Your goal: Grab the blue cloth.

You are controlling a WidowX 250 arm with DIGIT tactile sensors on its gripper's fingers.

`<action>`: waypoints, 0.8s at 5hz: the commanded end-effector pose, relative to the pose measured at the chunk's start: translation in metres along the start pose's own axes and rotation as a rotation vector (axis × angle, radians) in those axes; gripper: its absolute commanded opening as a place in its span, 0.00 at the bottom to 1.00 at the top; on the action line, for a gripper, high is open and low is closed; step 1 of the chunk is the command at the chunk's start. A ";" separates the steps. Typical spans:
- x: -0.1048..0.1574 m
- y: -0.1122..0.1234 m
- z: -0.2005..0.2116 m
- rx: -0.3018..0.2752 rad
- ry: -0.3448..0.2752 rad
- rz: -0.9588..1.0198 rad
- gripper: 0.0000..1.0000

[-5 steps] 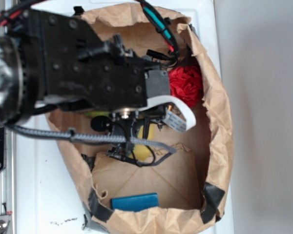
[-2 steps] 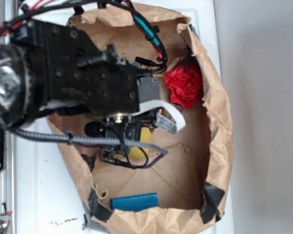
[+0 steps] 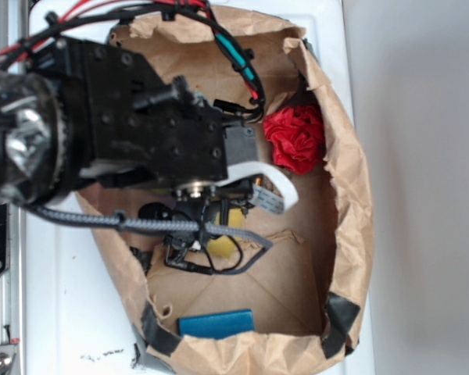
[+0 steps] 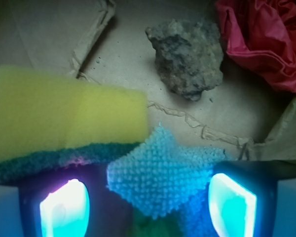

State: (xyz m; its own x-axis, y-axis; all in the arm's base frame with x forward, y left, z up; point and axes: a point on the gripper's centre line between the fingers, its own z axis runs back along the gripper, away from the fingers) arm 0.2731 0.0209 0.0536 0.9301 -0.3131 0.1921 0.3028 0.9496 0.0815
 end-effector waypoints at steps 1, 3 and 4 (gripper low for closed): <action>0.027 0.000 0.008 0.027 -0.085 -0.024 1.00; 0.028 -0.005 -0.004 0.047 -0.110 -0.025 1.00; 0.024 -0.008 -0.005 0.051 -0.116 -0.021 1.00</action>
State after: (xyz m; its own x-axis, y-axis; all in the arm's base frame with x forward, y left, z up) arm 0.2871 0.0150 0.0401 0.9170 -0.3016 0.2609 0.2788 0.9527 0.1213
